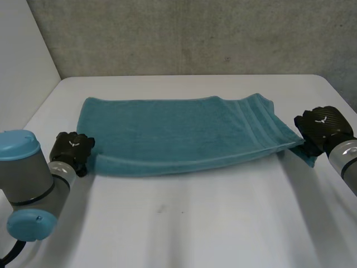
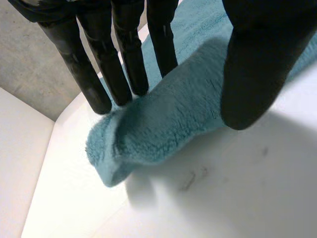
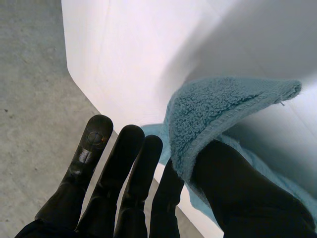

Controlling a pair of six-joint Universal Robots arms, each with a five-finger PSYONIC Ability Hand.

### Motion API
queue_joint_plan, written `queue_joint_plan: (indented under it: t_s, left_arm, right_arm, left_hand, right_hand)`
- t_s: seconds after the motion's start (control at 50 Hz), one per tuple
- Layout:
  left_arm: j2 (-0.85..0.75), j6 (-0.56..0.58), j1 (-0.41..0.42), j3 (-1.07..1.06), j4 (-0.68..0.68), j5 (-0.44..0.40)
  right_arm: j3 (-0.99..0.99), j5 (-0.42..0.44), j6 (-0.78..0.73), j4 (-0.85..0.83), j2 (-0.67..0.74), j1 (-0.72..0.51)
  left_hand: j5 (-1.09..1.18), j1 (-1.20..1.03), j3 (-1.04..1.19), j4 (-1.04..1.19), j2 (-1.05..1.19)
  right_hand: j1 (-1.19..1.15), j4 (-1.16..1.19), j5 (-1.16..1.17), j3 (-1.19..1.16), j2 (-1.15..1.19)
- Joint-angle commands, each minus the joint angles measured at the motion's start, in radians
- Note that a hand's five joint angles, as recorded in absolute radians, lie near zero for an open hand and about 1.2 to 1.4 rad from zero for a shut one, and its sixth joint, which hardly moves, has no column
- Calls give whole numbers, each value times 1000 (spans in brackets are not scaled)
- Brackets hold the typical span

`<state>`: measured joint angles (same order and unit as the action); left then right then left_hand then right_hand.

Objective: Fold the laundry

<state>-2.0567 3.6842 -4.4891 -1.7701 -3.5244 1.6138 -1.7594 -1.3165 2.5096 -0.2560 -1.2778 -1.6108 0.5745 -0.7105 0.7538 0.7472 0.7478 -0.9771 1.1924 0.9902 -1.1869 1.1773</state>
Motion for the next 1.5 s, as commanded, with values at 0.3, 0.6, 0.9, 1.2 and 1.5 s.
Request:
queue_joint_plan:
  t_s: [0.3,0.6,0.9,1.2,1.5]
  left_arm:
    - [62,59,-45,-41,-1,1]
    - [343,63,-104,-167,188,-3]
    - [432,132,-157,-166,440,-87]
    - [35,132,-88,213,173,-48]
    - [-335,146,-55,653,82,0]
  right_arm:
    - [-34,20,-5,3,-15,69]
    - [-15,59,-115,351,-120,126]
    - [41,149,-599,744,-196,302]
    - [359,86,-361,354,156,14]
    - [767,-27,-353,155,563,-92]
  left_hand:
    - [645,-684,640,647,646]
    - [647,-686,643,649,648]
    - [647,-686,643,649,648]
    - [647,-686,643,649,648]
    - [647,-686,643,649,648]
  right_hand:
    - [-419,204,231,-209,219]
    - [-419,204,231,-209,219]
    - [-419,204,231,-209,219]
    - [-419,204,231,-209,219]
    - [-419,204,231,-209,219]
